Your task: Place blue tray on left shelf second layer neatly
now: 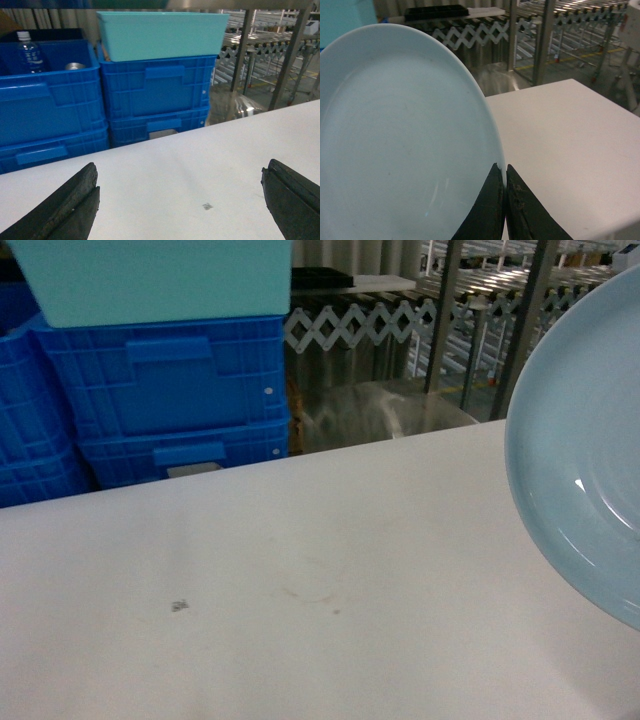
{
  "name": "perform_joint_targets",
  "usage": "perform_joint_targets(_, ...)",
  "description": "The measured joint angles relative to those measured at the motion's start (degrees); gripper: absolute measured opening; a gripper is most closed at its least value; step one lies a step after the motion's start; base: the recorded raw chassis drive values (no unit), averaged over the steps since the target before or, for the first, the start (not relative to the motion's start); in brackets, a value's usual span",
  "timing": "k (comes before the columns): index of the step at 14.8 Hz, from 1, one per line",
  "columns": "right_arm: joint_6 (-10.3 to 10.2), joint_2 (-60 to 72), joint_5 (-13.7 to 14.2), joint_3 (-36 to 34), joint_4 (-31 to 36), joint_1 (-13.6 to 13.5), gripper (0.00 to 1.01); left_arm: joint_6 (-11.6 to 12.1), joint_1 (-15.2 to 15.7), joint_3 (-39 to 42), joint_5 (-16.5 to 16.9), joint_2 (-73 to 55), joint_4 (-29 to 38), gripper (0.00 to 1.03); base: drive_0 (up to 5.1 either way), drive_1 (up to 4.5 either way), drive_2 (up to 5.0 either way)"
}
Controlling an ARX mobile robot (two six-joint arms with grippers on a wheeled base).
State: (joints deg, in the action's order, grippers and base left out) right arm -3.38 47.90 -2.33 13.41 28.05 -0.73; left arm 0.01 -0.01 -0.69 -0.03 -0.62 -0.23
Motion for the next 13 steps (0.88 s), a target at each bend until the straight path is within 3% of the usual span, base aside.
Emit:
perform_joint_targets(8,0.00,-0.07,0.11,-0.02,0.17,0.00,0.02,0.00,0.00,0.00,-0.02,0.00,-0.09,0.98,3.1,-4.76,-3.2)
perform_joint_targets(13,0.00,-0.04,0.37,-0.04,-0.13,0.04,0.02,0.02,0.00,0.00,0.02,0.00,0.00,0.98,-0.7,-1.60,-2.3)
